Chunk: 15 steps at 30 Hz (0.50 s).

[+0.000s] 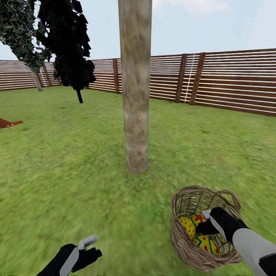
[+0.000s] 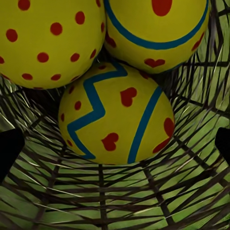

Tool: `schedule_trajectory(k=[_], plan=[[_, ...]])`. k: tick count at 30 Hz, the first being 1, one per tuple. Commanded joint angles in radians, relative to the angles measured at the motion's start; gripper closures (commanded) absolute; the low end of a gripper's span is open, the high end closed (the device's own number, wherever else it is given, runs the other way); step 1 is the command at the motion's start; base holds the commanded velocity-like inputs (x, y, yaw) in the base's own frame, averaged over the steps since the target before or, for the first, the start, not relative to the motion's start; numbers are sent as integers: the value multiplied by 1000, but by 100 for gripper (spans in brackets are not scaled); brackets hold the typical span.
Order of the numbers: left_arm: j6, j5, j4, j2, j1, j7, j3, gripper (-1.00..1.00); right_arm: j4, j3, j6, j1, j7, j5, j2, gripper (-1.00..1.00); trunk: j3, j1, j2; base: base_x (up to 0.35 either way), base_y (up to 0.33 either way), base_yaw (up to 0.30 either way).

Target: Take the three Easter eggs out of the wicker basket on the lawn in the garden, then place them on the lawn next to a single tree (choose any tree) so that all three eggs are next to the same tree and none are left in the basket.

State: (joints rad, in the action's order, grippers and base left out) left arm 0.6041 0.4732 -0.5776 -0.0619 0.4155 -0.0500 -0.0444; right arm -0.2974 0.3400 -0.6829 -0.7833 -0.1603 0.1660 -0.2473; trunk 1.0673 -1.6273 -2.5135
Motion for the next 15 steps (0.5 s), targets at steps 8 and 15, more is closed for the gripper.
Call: schedule_trajectory(k=[8,15], plan=[[3,8,-1,0,0,-5,-6,-100,-2,8,-4,-1,1,9,-1,-100,32,-3,-2,3,-1,0],[3,8,-1,0,0,-3,-6,-100,-2,9,-4,-1,1,9,-1,-100,59,-6,-4,231,-110,0]])
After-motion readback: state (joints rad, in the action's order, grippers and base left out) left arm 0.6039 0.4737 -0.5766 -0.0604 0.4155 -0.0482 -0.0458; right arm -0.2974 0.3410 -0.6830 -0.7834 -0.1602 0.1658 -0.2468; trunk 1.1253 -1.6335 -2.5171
